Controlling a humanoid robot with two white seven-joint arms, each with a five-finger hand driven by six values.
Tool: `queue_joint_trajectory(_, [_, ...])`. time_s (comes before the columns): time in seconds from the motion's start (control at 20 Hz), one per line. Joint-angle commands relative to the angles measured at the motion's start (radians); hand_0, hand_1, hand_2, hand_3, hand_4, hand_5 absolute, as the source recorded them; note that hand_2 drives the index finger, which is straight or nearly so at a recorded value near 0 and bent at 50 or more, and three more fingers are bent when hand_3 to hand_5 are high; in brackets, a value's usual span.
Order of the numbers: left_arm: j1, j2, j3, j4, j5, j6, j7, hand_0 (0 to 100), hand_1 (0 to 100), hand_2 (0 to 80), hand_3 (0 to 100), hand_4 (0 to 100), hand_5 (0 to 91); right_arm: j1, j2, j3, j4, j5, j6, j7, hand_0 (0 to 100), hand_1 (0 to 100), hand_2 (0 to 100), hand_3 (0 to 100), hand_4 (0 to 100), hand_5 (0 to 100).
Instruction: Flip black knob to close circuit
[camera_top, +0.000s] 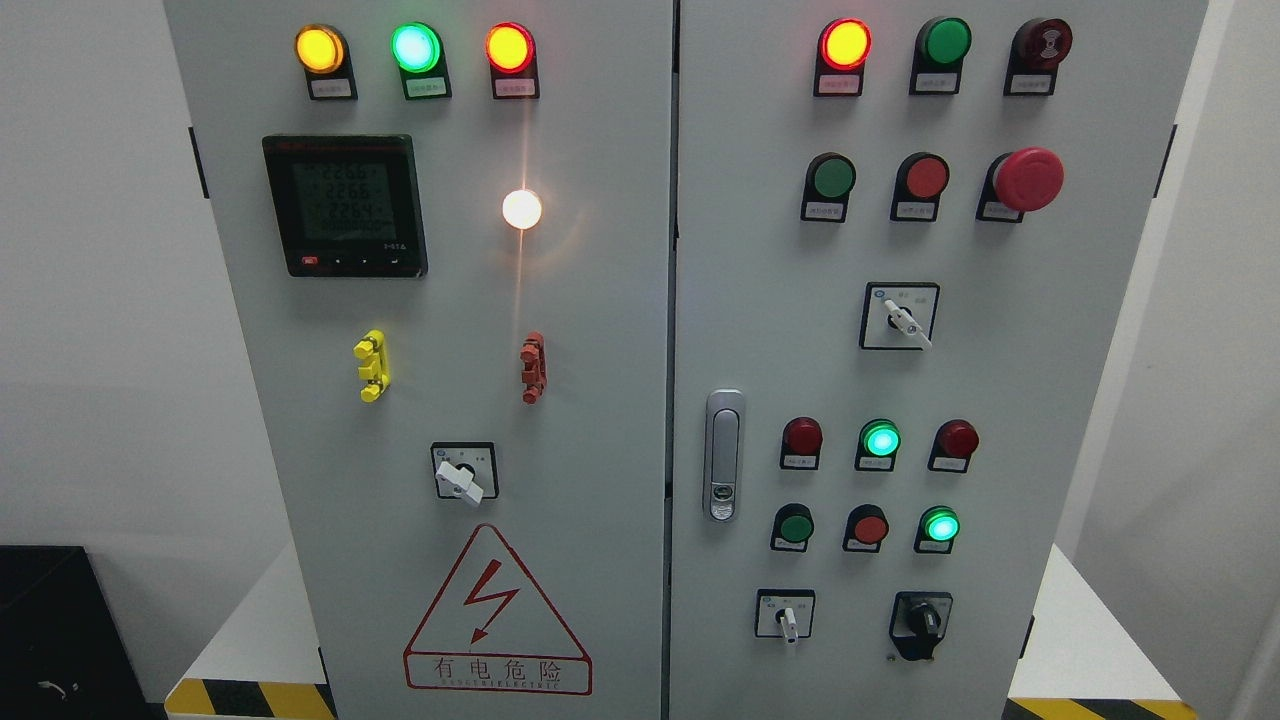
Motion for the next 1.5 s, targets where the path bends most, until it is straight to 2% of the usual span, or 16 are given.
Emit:
queue_joint_trajectory(0.0, [0.006,0.000,0.000,0.000,0.000,0.000,0.001,12,56,0.0,0,0,0.0,0.001,-0.003,-0.008,-0.001,0.000,0.000,-0.001,0,8,0,0,0,0])
queue_joint_trajectory(0.5, [0.006,0.000,0.000,0.000,0.000,0.000,0.001,12,56,0.0,0,0,0.0,0.001,0.000,-0.006,-0.016,0.000,0.000,0.005,0,7,0,0,0,0])
queue_joint_trajectory(0.9, [0.006,0.000,0.000,0.000,0.000,0.000,0.001,12,56,0.0,0,0,0.0,0.024,-0.004,-0.018,-0.200,0.078,0.006,0.026,0,7,0,0,0,0])
queue_joint_trajectory(1.1, [0.006,0.000,0.000,0.000,0.000,0.000,0.001,12,56,0.0,0,0,0.0,0.030,-0.006,-0.020,-0.288,0.146,0.009,0.023,0,6,0,0,0,0])
queue_joint_trajectory(1.25, [0.006,0.000,0.000,0.000,0.000,0.000,0.001,12,56,0.0,0,0,0.0,0.030,-0.010,-0.020,-0.354,0.210,0.009,0.016,0,5,10,10,2,0])
queue_joint_trajectory(1.3, [0.006,0.000,0.000,0.000,0.000,0.000,0.001,12,56,0.0,0,0,0.0,0.030,-0.013,-0.020,-0.380,0.224,0.009,0.014,0,5,15,15,8,0])
queue_joint_trajectory(1.35, [0.006,0.000,0.000,0.000,0.000,0.000,0.001,12,56,0.0,0,0,0.0,0.030,-0.018,-0.020,-0.406,0.242,0.009,0.008,0,5,16,16,10,0])
queue_joint_trajectory(1.45, [0.006,0.000,0.000,0.000,0.000,0.000,0.001,12,56,0.0,0,0,0.0,0.030,-0.021,-0.020,-0.462,0.294,0.009,-0.015,0,5,21,24,21,0])
